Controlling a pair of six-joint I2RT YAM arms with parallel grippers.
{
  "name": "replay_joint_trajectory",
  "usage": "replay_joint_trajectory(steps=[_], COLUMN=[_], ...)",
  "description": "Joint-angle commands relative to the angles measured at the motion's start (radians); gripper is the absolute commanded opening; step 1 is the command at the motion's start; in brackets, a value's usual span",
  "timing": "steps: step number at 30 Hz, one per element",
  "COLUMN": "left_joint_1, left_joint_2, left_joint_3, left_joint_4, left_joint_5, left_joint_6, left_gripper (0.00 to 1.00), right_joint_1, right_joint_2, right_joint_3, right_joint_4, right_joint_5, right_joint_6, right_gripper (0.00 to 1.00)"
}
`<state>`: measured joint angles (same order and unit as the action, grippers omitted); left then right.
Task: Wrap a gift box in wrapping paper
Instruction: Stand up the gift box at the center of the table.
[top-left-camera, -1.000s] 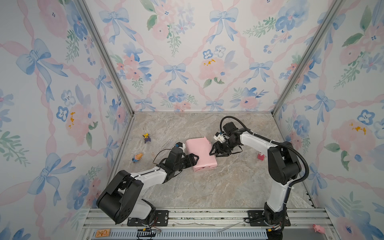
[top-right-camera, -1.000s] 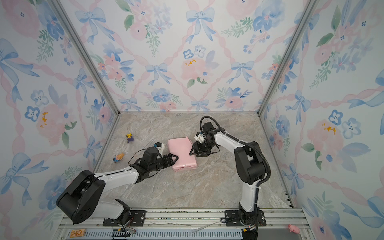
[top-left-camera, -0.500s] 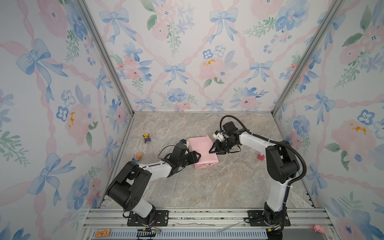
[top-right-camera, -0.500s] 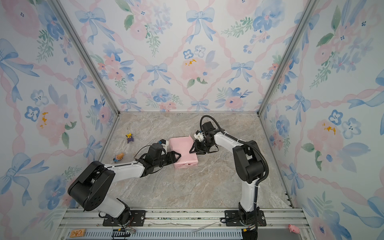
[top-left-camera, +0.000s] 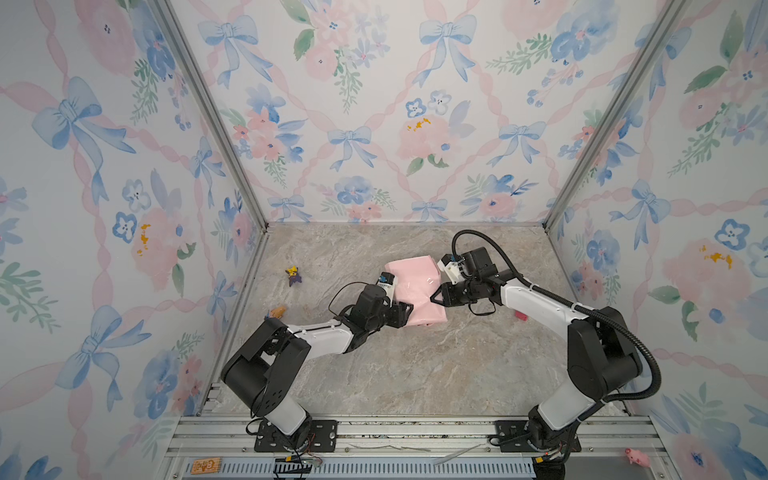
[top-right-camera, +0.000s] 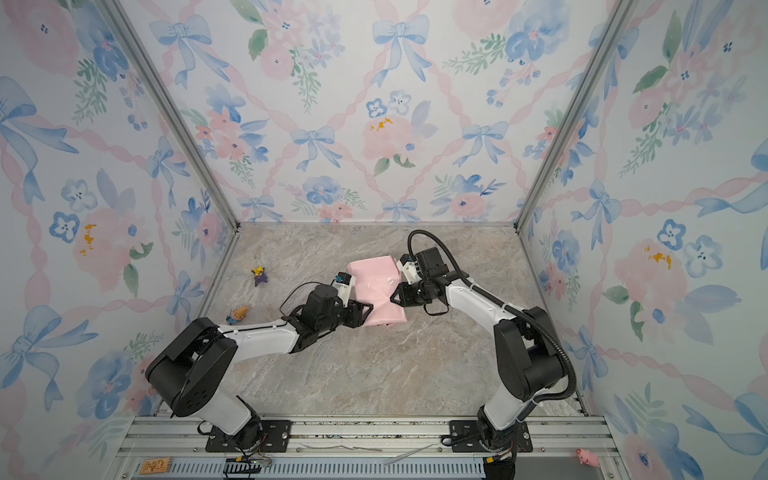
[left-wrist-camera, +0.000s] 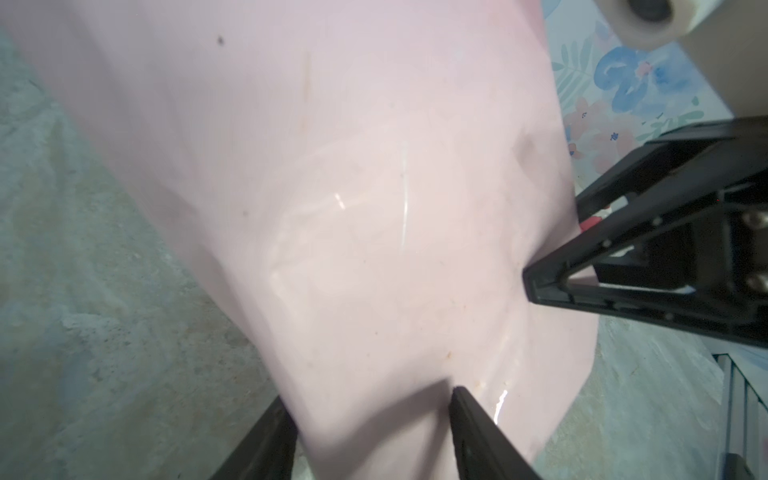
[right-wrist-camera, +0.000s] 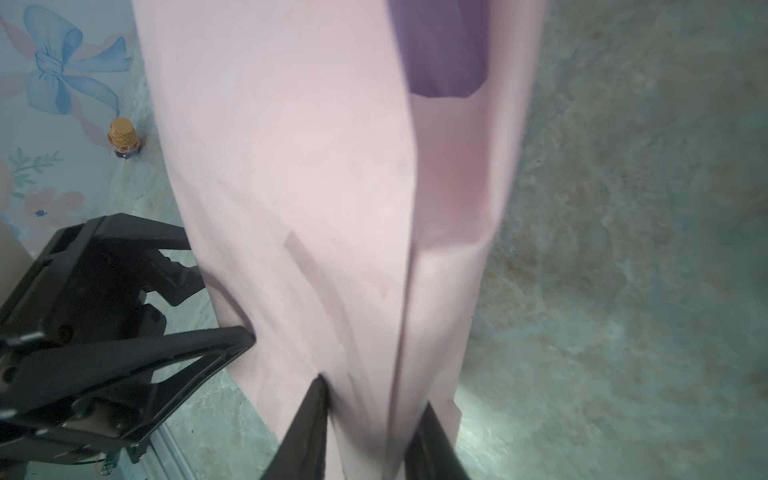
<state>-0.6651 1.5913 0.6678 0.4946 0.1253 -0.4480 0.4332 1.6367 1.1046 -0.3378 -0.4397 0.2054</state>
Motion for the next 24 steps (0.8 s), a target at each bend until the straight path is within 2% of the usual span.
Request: replay_joint_trajectory(steps=[1, 12, 24], left_joint_1=[-0.054, -0.133, -0.194], left_joint_2=[0.008, 0.036, 0.063], left_joint_3=[-0.031, -0.228, -0.306], left_joint_4=[0.243, 0.563, 0.668], left_joint_5=[0.028, -0.105, -0.204], left_joint_6=[0.166, 0.304, 0.348], left_gripper=[0.58, 0.56, 0.56], right_joint_1=[0.026, 0.068, 0.114], right_joint_2=[-0.029, -0.135, -0.226], right_joint_3=[-0.065, -0.33, -0.556], right_joint_4=[0.156, 0.398, 0.565], right_joint_5=[0.061, 0.135, 0.168], right_joint_6=[-0.084, -0.115, -0.015], right_gripper=[0.24, 0.22, 0.22])
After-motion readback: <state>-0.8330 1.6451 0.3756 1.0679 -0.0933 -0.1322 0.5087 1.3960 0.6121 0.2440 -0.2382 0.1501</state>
